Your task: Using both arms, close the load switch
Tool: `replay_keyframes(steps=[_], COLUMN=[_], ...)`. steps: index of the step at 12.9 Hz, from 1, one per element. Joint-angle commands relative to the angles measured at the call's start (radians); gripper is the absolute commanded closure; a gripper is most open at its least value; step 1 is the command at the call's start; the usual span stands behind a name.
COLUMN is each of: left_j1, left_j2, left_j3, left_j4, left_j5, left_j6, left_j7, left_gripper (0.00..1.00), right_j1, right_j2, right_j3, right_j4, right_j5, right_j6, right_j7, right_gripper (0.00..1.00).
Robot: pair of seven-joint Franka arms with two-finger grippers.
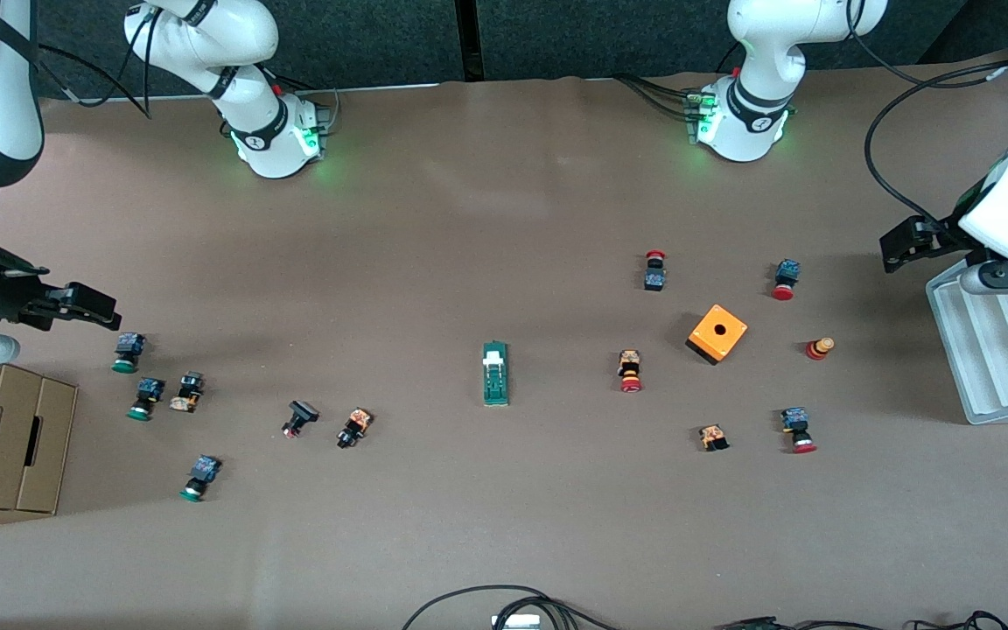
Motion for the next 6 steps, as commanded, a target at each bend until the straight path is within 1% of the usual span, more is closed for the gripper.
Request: replay_keyframes(steps=[1, 6], left_j1=[0.008, 0.008], left_j2=[0.011, 0.011], left_j3=[-0.007, -0.007], left_j4=[0.027, 0.027], left_j5=[0.007, 0.000], left_j6=[-0.014, -0.014], left_j7=[-0.002, -0.003], left_gripper=[0.00, 0.00], right_j1=[-0.001, 0.007], right_j2=[-0.001, 0.000], right_j3=[-0.002, 0.000], right_j4=[0.006, 0.008], right_j5=[0.013, 0.013], right_j6=[-0.002, -0.001], right_j7=[0.002, 0.002], right_gripper=[0.00, 0.00])
